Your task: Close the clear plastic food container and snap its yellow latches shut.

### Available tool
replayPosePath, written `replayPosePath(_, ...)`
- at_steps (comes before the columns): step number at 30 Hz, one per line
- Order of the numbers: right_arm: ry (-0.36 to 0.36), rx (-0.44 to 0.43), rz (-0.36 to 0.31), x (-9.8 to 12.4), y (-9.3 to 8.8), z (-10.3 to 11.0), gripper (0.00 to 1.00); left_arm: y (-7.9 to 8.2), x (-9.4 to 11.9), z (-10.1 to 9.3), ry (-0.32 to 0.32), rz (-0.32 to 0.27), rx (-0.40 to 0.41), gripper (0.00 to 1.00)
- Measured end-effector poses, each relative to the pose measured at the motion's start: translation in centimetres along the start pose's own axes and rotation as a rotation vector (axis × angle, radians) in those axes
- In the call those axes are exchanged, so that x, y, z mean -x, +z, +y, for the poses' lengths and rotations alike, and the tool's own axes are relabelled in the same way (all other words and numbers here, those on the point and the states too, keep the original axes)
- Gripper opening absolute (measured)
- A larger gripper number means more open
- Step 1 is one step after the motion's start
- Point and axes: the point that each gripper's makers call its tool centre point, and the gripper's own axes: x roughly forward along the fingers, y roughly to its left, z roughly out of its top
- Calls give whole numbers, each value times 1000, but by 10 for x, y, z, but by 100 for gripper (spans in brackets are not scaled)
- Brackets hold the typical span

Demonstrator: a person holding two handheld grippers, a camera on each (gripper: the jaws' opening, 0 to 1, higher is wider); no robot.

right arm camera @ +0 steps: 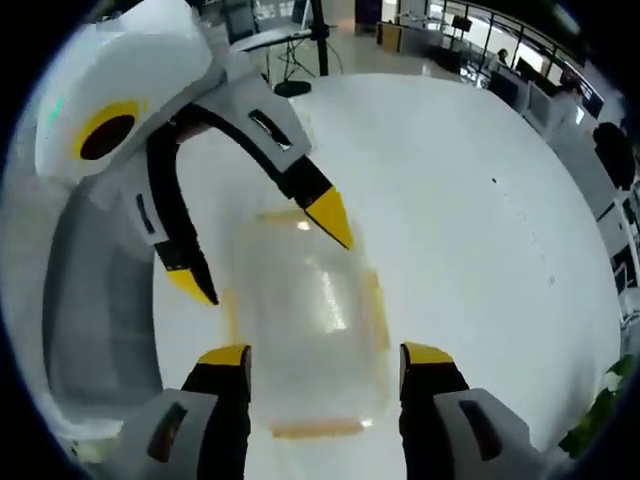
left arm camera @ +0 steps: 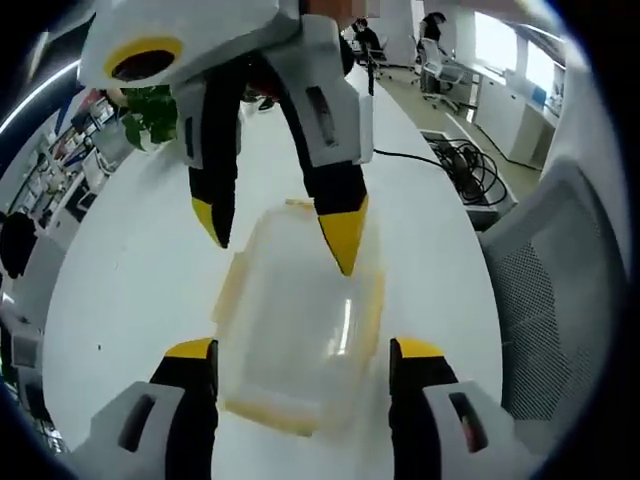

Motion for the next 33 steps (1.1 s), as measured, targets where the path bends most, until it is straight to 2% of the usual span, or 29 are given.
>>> replayPosePath(10, -37, 45, 19, -2, -11, 8, 68, -12, -6, 7, -14, 44, -47, 79)
replayPosePath(22, -88, 82, 85, -14, -32, 7, 74, -20, -19, 9, -43, 92, -103, 80)
replayPosePath(25, -93, 100, 68, -14, -29, 8, 74, -21, -22, 10, -45, 92, -95, 82)
replayPosePath(33, -87, 91, 75, -18, -31, 7, 74, -22, -25, 8, -58, 94, -105, 81)
